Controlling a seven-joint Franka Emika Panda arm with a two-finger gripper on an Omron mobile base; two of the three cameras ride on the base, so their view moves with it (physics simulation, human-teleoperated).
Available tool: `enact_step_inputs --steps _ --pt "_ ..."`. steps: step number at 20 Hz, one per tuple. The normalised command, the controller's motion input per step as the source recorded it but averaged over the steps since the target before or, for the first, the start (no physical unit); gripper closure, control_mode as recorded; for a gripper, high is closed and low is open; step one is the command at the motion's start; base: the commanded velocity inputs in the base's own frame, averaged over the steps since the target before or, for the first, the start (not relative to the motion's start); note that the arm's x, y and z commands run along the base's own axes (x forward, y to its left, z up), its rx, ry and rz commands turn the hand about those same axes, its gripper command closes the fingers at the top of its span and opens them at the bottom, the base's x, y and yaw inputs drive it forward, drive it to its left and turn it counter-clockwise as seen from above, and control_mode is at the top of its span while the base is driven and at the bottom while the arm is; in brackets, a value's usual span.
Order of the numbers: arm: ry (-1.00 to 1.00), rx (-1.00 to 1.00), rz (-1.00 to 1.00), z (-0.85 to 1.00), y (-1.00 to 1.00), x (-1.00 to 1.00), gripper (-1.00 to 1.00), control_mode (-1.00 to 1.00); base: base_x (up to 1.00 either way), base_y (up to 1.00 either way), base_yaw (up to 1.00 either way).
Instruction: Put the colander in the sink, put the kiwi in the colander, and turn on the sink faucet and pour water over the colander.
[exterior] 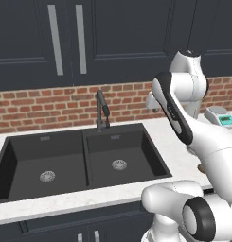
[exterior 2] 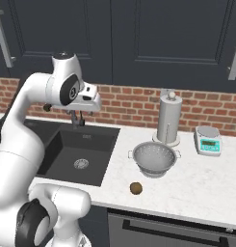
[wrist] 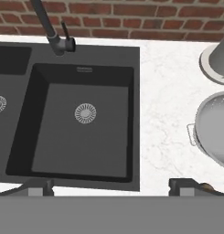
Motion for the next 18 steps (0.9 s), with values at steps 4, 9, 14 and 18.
enact_step_inputs --steps 4,9,14,18 --pt "0.00 0.00 0.00 0.00 -0.42 0.00 -1.00 -1.00 0.00 0.00 0.00" --pt "0.00 0.00 0.00 0.00 -0.45 0.00 -1.00 -1.00 0.00 0.00 0.00" --pt "0.00 0.00 0.00 -0.01 -0.47 0.00 -1.00 -1.00 0.00 0.00 0.00" --pt "0.00 0.00 0.00 0.00 -0.47 0.00 -1.00 -1.00 0.00 0.00 0.00"
